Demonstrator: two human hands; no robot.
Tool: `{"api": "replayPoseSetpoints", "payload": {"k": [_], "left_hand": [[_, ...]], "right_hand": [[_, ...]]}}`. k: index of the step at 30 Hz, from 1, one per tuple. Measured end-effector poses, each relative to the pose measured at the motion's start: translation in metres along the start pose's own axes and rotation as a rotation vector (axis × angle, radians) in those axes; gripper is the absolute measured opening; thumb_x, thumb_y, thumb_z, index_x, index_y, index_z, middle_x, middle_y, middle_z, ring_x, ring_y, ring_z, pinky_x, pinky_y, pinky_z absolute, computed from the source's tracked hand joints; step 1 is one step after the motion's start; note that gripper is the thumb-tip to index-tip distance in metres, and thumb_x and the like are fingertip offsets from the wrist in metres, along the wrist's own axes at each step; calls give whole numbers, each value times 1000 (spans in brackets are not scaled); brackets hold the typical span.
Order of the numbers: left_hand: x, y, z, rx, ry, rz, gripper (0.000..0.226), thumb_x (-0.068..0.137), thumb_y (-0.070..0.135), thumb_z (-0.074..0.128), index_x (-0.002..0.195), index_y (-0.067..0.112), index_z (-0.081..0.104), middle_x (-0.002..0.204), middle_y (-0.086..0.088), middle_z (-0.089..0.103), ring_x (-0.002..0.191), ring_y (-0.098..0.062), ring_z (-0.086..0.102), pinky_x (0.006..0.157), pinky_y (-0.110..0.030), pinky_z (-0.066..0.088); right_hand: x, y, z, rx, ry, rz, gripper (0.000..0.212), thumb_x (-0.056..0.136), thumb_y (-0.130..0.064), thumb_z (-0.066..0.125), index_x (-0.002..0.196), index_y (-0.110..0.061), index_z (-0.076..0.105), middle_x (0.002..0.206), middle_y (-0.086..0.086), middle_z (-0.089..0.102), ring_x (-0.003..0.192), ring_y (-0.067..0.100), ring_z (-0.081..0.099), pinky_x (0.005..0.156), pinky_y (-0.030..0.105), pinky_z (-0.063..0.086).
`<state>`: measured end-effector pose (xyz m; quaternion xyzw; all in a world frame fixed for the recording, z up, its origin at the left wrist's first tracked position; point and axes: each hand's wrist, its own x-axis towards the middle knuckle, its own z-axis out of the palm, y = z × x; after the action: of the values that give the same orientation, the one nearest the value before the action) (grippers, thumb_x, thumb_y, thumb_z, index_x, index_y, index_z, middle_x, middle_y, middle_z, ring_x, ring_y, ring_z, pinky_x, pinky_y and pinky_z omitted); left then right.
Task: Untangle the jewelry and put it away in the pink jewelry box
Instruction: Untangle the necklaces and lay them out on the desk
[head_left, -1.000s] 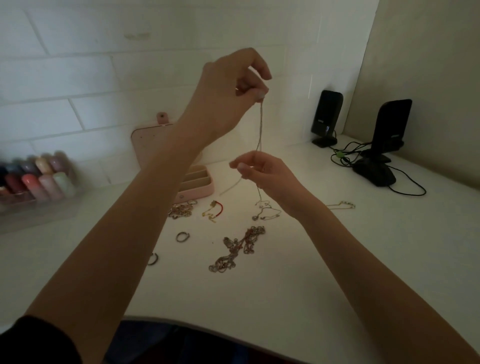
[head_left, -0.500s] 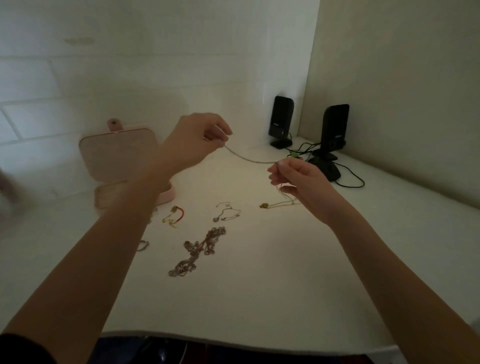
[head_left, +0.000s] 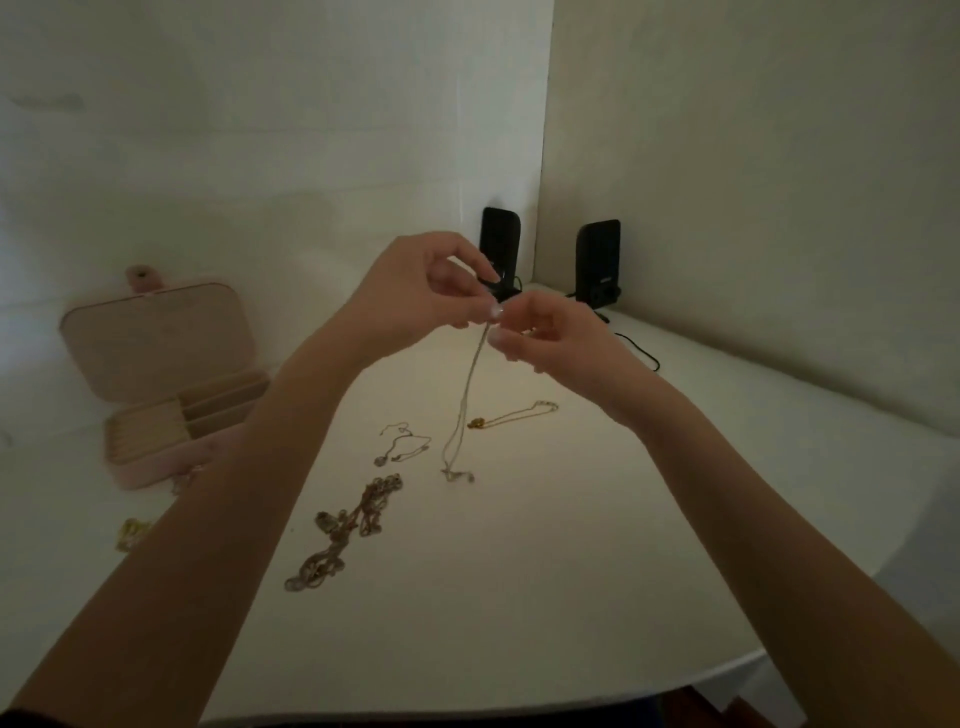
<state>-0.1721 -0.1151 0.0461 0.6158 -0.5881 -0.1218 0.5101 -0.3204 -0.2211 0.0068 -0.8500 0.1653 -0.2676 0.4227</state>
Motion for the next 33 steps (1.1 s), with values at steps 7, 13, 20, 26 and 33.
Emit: {"api": "replayPoseSetpoints", "payload": {"k": [7, 13, 20, 26, 33], "left_hand": [[1, -4, 15, 3, 62, -54, 29, 74, 14, 76, 96, 10, 57, 90, -5, 62, 68, -18, 67, 60, -19, 52], [-5, -13, 32, 10, -163, -350, 31, 89, 38, 53, 111, 18, 46, 109, -3, 63, 63, -15, 62, 41, -20, 39], [-13, -21, 60, 30, -294, -302, 21, 86, 26, 65, 106, 18, 65, 102, 8, 69, 62, -3, 61, 45, -17, 41], [-8, -18, 55, 55, -326, -303, 8, 90, 23, 60, 87, 22, 67, 68, 10, 66, 59, -4, 49, 55, -19, 37], [-15, -42, 58, 29, -400, -331, 12, 92, 22, 56, 87, 22, 67, 76, 9, 68, 72, -5, 59, 68, -23, 44]], "right_hand": [[2, -6, 1, 247, 83, -18, 14, 83, -12, 69, 95, -8, 65, 75, -2, 73, 65, 8, 64, 58, 18, 50], [-3, -1, -4, 429, 160, 46, 17, 88, -7, 61, 103, 1, 62, 80, 10, 68, 65, 11, 64, 63, 18, 54], [-4, 0, -11, 384, 183, 79, 19, 88, -14, 63, 104, -4, 64, 81, 1, 70, 70, 10, 65, 66, 21, 54], [-8, 10, -24, 486, 275, 138, 9, 88, -14, 63, 96, -10, 63, 76, -3, 70, 64, 4, 58, 61, 19, 46], [-12, 26, -43, 712, 472, 132, 15, 90, -6, 59, 104, -3, 60, 78, 3, 67, 66, 7, 61, 66, 16, 53]]}}
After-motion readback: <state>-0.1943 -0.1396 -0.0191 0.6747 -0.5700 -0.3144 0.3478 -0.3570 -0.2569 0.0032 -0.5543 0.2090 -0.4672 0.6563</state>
